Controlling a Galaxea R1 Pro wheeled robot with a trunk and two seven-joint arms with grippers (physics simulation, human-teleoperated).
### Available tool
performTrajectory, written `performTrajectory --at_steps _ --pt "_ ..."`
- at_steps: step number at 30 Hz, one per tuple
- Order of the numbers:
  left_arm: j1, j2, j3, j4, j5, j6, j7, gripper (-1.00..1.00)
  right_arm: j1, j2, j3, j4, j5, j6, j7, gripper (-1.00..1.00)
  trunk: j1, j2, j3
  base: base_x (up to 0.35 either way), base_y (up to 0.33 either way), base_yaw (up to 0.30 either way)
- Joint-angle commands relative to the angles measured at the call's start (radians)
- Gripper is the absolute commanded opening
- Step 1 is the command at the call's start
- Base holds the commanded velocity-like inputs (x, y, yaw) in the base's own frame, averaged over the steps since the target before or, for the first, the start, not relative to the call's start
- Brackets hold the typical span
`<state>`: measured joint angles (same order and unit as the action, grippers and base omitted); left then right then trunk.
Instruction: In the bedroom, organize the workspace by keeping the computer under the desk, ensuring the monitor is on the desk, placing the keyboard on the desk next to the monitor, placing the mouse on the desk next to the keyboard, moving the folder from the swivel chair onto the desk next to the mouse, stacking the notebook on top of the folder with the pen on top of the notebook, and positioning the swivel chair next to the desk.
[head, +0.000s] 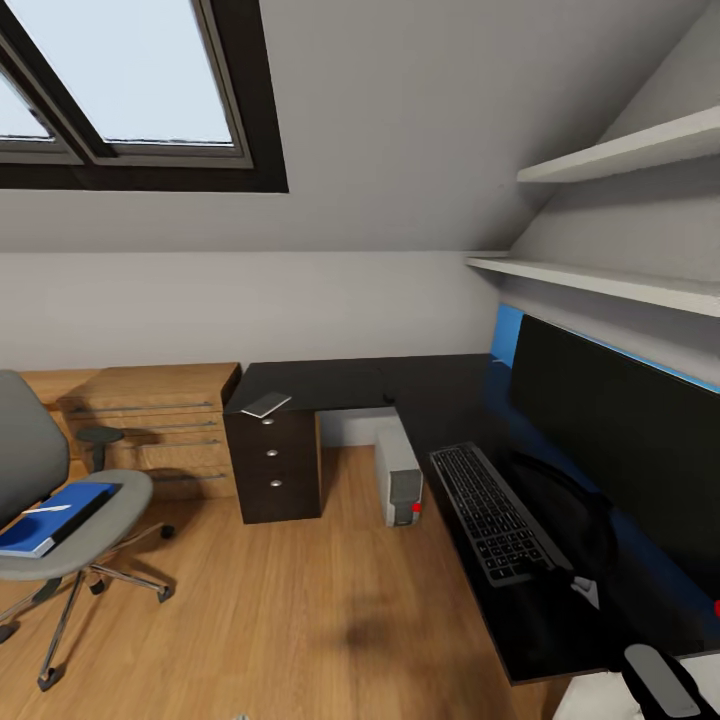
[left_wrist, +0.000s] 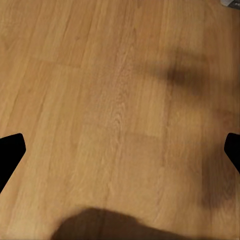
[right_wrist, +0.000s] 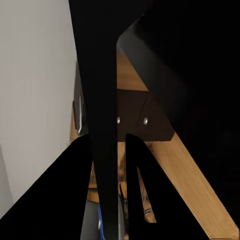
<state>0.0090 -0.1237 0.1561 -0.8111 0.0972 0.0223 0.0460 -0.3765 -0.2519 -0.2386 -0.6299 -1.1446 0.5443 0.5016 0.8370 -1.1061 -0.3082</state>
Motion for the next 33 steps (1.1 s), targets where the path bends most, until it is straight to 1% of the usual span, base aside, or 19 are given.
performTrajectory --at_steps 1,4,10,14,17,22,28,33 --pt "0.0 -0.001 0.0 -0.002 0.01 0.002 0.002 1.0 -0.001 0.0 -0.004 0.012 -0.011 0.01 0.002 -1.0 0.0 -0.001 -0.001 0.0 -0.006 0.0" --pt "0.0 -0.001 0.0 -0.002 0.01 0.002 0.002 1.0 -0.001 0.0 -0.006 0.041 -0.011 0.01 0.0 -1.0 0.0 -0.001 -0.001 0.0 -0.003 0.0" --pt "0.0 -0.001 0.0 -0.002 0.01 -0.002 0.002 1.0 -0.001 0.0 -0.007 0.051 -0.012 0.011 -0.008 -1.0 0.0 -0.001 -0.001 0.017 -0.013 0.0" --pt "0.0 -0.001 -0.001 -0.002 0.009 -0.051 0.001 1.0 -0.001 0.0 -0.008 0.051 -0.012 0.011 -0.009 -1.0 0.0 -0.001 -0.001 0.103 -0.143 0.0" --pt "0.0 -0.001 -0.001 -0.002 0.009 -0.065 0.001 1.0 -0.001 0.0 -0.008 0.052 -0.012 0.011 -0.009 -1.0 0.0 -0.001 -0.001 0.043 -0.056 0.0" --pt "0.0 -0.001 0.0 -0.002 0.009 -0.069 0.001 1.0 -0.001 0.0 -0.008 0.053 -0.012 0.011 -0.009 -1.0 0.0 -0.001 -0.001 0.008 -0.015 0.0" --pt "0.0 -0.001 0.0 -0.002 0.009 -0.07 0.002 1.0 -0.001 0.0 -0.009 0.053 -0.012 0.011 -0.009 -1.0 0.0 -0.001 -0.001 -0.037 -0.155 0.0" --pt "0.0 -0.001 0.0 -0.002 0.009 -0.071 0.002 1.0 -0.001 0.0 -0.01 0.054 -0.012 0.011 -0.011 -1.0 0.0 -0.001 -0.001 -0.009 -0.035 0.0"
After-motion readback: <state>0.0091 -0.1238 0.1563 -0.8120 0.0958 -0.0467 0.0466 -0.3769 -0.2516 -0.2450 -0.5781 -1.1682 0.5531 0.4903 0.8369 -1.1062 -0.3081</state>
